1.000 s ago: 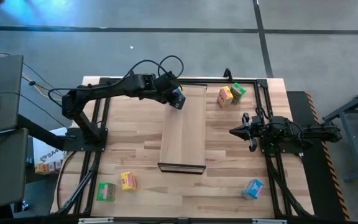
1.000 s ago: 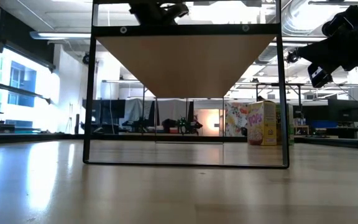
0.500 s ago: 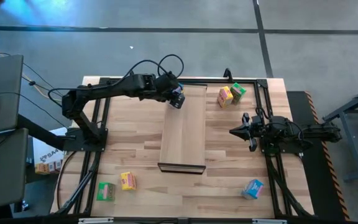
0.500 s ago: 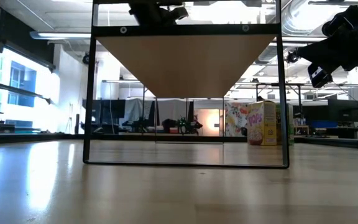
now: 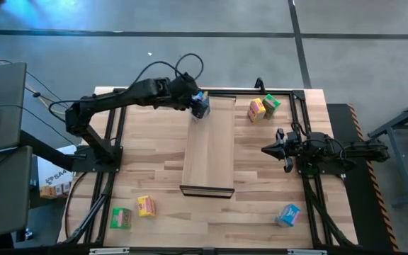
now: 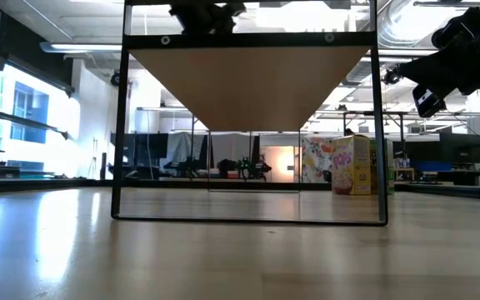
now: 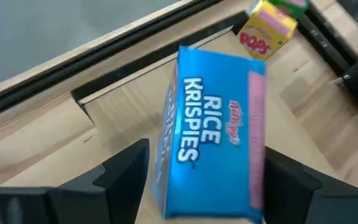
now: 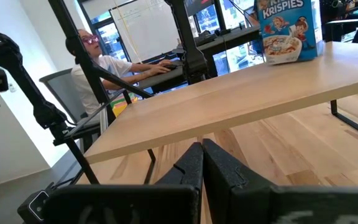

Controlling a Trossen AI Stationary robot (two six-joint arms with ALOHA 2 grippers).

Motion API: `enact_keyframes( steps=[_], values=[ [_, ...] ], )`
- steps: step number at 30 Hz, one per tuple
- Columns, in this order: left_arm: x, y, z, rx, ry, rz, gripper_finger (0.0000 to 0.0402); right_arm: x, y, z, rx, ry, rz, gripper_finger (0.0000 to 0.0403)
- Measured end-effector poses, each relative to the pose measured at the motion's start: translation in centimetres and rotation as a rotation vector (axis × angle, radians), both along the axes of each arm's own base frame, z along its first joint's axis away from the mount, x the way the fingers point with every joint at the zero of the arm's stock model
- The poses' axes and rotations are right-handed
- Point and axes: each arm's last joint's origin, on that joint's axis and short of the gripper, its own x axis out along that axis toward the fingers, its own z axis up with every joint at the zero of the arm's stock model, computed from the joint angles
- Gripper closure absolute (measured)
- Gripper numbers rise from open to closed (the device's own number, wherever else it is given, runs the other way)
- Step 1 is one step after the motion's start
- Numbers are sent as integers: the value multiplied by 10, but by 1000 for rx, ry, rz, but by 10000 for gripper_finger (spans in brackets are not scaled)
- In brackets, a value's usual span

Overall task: Stack cereal on shelf
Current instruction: Put the top blue cereal box on the shelf

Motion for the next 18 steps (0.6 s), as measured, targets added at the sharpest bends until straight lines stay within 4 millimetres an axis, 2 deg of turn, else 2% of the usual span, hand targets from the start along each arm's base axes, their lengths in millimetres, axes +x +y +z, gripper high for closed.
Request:
enact_keyframes(
  steps=[11, 15, 18],
  values=[
    [-37, -3, 42, 68, -121, -38, 153, 0, 0, 0, 0, 0, 0, 402],
    [-46, -6, 53, 147, -115, -95, 158, 0, 0, 0, 0, 0, 0, 402],
    [-54, -8, 49, 186, -85, -85, 184, 0, 0, 0, 0, 0, 0, 402]
  ],
)
